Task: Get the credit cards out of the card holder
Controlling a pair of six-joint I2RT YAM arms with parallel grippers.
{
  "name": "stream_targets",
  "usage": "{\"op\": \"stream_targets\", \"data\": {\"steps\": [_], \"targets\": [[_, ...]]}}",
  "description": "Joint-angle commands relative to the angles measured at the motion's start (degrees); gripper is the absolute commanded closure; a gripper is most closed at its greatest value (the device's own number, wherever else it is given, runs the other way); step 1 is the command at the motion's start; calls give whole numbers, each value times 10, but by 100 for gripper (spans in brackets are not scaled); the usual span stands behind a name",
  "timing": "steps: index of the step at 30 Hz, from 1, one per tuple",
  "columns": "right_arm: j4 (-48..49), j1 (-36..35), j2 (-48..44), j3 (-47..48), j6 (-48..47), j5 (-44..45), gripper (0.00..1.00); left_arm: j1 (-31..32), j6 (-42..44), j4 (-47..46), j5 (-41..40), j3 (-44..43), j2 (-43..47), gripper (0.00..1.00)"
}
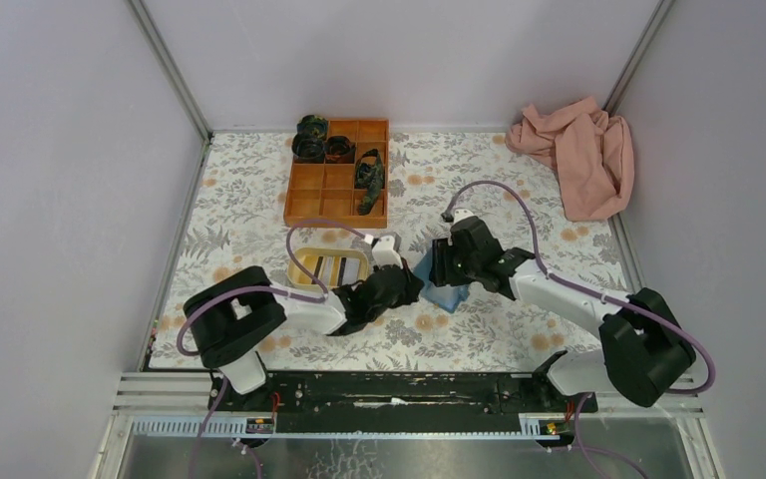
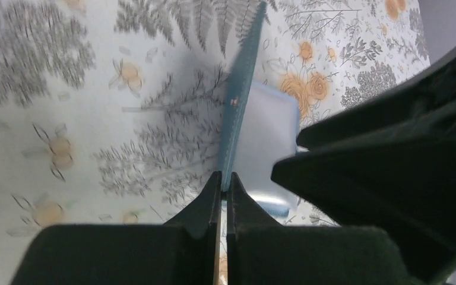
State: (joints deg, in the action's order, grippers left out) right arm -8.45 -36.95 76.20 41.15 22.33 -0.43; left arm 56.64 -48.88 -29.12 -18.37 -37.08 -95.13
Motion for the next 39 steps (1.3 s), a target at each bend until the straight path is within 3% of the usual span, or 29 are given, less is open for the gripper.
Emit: {"op": "stream_targets", "data": {"steps": [1, 4, 6, 10, 14, 15, 17, 19, 24, 26, 28, 30, 33, 34, 35, 39], "targets": [[49, 1, 32, 48, 7, -47, 47, 40, -141, -38, -110, 32, -32, 100], [56, 1, 53, 49, 9, -37, 49, 57, -156, -45, -135, 36, -37, 100], [66, 1, 65, 43, 9, -35, 59, 63, -149, -35, -145, 31, -36, 100], [91, 1, 85, 17, 18, -40, 70, 73, -138, -8, -160, 25, -30, 97], [119, 1, 96, -15, 29, -47, 81, 87, -124, 5, -184, 30, -13, 73], [124, 1, 97, -23, 30, -47, 82, 90, -120, 9, -188, 29, -8, 62], [131, 1, 99, -33, 31, -45, 86, 97, -108, 21, -197, 26, 3, 30], [135, 1, 106, -39, 31, -43, 86, 103, -98, 48, -206, 18, 14, 10], [145, 1, 131, -43, 28, -45, 87, 131, -64, 138, -278, -9, 49, 6], [145, 1, 144, -38, 27, -45, 87, 143, -49, 157, -296, -13, 67, 7], [147, 1, 156, -36, 29, -47, 87, 148, -13, 144, -286, -10, 85, 14], [151, 1, 159, -37, 32, -49, 88, 149, -2, 129, -285, -6, 95, 37], [156, 1, 151, -45, 37, -48, 88, 145, 23, 95, -281, 5, 97, 85], [157, 1, 148, -48, 38, -49, 88, 141, 42, 71, -265, 9, 94, 95], [157, 1, 146, -50, 38, -48, 88, 136, 58, 51, -243, 12, 91, 100], [155, 1, 143, -53, 37, -50, 89, 94, 71, 52, -170, -7, 54, 100]]}}
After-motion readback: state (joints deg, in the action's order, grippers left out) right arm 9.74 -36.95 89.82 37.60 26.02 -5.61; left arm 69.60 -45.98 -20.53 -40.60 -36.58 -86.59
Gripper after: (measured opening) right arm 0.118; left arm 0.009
